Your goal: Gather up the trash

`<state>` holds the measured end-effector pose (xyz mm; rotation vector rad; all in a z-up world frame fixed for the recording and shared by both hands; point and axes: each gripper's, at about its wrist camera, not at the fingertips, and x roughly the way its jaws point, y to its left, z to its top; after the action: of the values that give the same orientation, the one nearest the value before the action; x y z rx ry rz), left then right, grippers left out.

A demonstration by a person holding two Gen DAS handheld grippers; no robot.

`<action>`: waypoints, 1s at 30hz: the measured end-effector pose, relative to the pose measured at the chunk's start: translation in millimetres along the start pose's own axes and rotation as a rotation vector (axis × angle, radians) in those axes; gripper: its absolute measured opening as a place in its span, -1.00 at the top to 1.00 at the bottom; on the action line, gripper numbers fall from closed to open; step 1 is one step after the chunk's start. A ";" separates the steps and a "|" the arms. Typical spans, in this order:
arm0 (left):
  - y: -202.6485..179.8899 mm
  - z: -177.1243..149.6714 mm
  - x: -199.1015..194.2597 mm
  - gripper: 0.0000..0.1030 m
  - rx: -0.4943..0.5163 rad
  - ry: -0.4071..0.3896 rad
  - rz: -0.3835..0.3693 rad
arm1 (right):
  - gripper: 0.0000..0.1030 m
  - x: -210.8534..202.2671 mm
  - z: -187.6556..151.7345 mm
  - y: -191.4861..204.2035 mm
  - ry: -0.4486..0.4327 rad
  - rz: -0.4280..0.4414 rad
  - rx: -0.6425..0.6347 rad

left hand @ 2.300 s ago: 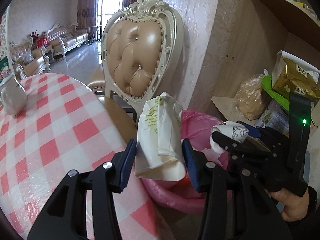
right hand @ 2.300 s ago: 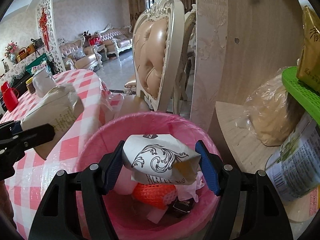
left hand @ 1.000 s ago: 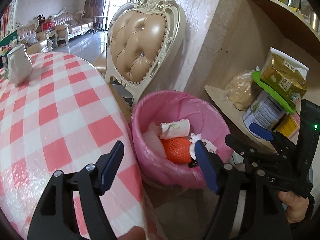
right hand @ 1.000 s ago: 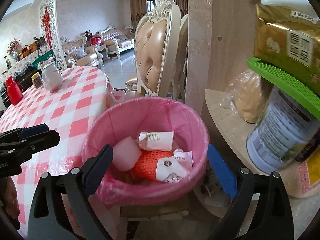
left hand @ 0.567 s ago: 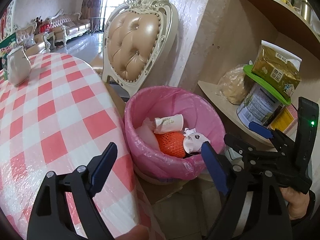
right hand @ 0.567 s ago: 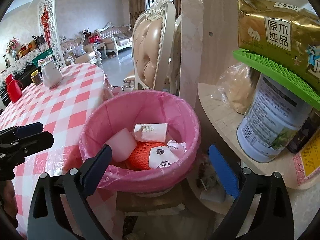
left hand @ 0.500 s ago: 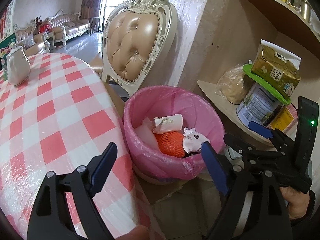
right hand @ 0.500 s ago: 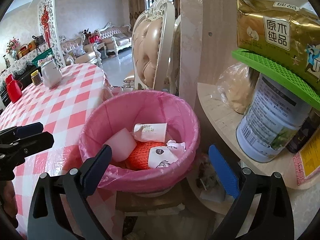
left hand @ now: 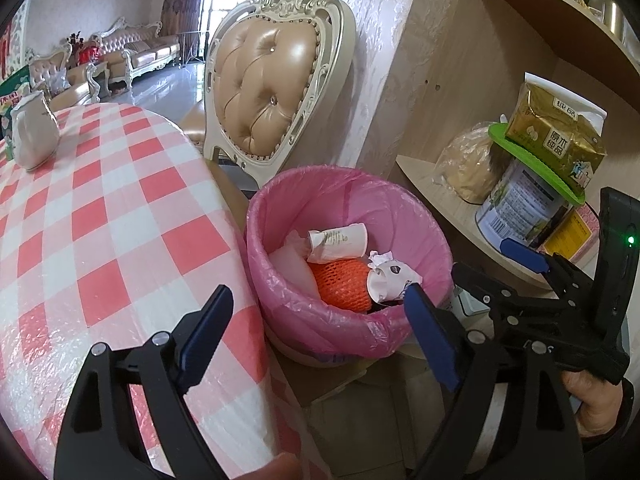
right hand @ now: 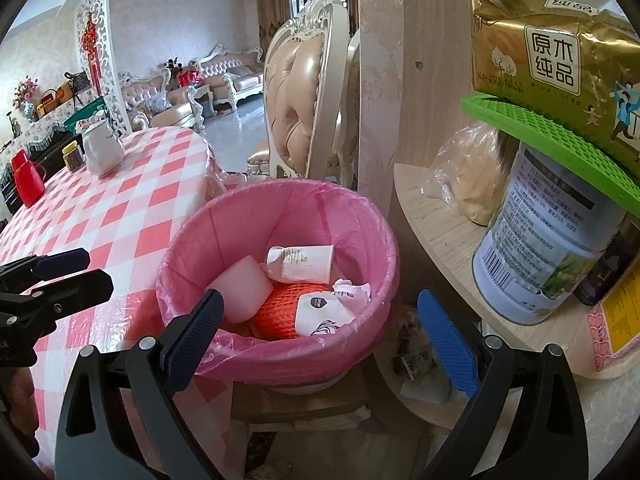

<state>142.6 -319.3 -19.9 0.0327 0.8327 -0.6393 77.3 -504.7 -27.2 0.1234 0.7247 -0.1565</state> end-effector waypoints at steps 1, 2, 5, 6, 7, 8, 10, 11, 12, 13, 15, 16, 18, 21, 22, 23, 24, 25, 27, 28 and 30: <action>0.6 0.0 0.1 -0.64 -0.001 0.000 -0.001 | -0.78 0.0 -0.1 0.2 0.000 0.000 0.000; 0.5 0.1 0.2 -0.64 -0.002 0.000 -0.002 | -0.78 -0.1 -0.3 0.1 0.000 -0.001 0.000; 0.7 0.3 0.5 -0.64 -0.002 -0.001 -0.005 | -0.78 0.2 -0.1 0.5 0.000 -0.001 0.000; 0.9 0.4 0.4 -0.64 -0.001 -0.001 -0.005 | -0.78 0.0 -0.3 0.2 0.000 -0.001 0.000; 0.5 0.3 0.3 -0.65 -0.001 -0.001 -0.004 | -0.78 0.5 -1.0 0.3 0.000 -0.001 -0.001; 0.7 0.3 0.3 -0.67 -0.001 -0.001 -0.005 | -0.78 0.2 -1.5 0.3 0.000 -0.001 -0.002; 0.8 0.6 0.1 -0.70 -0.003 -0.002 -0.006 | -0.78 0.6 -1.2 0.2 0.002 -0.001 -0.002; 0.5 0.6 0.3 -0.70 -0.002 0.000 -0.006 | -0.78 0.5 -1.5 0.2 0.002 -0.002 -0.003; 0.6 0.7 0.3 -0.70 -0.001 0.000 -0.005 | -0.78 0.7 -1.4 0.1 0.002 -0.002 -0.004; 0.9 0.7 0.1 -0.70 -0.001 -0.001 -0.005 | -0.78 1.0 -1.0 0.4 0.002 -0.001 -0.003; 0.9 0.6 0.3 -0.70 -0.003 0.000 -0.006 | -0.78 0.9 -1.1 0.3 0.002 -0.001 -0.003; 1.4 0.8 0.4 -0.70 -0.005 0.000 -0.006 | -0.78 0.9 -1.0 0.4 0.002 -0.001 -0.003; 1.0 0.7 0.2 -0.70 -0.003 -0.001 -0.005 | -0.78 1.3 -1.0 0.4 0.002 -0.002 -0.003; 1.2 0.8 0.3 -0.70 -0.002 0.000 -0.005 | -0.78 1.1 -0.9 0.4 0.002 -0.002 -0.003; 1.3 0.9 0.3 -0.70 -0.002 0.000 -0.005 | -0.78 1.1 -0.9 0.5 0.002 -0.002 -0.003; 1.4 0.7 0.3 -0.70 -0.002 0.000 -0.005 | -0.78 0.9 -1.3 0.4 0.002 -0.002 -0.004; 1.4 0.7 0.3 -0.70 -0.002 0.000 -0.005 | -0.78 1.0 -1.0 0.5 0.002 -0.002 -0.004; 1.4 0.7 0.3 -0.70 -0.002 0.001 -0.004 | -0.78 0.9 -1.2 0.4 0.003 -0.002 -0.005; 1.5 0.7 0.1 -0.75 -0.001 0.000 -0.004 | -0.78 1.5 -1.3 0.0 0.004 -0.002 -0.005; 0.9 0.4 0.3 -0.77 0.000 -0.001 -0.003 | -0.78 1.8 -0.9 0.3 0.004 -0.002 -0.006; 0.6 0.2 0.0 -0.78 0.000 -0.001 -0.003 | -0.78 2.2 -1.1 -0.3 0.006 -0.002 -0.006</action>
<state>143.1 -318.9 -19.8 0.0312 0.8322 -0.6422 78.2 -505.0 -29.5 0.1172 0.7311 -0.1559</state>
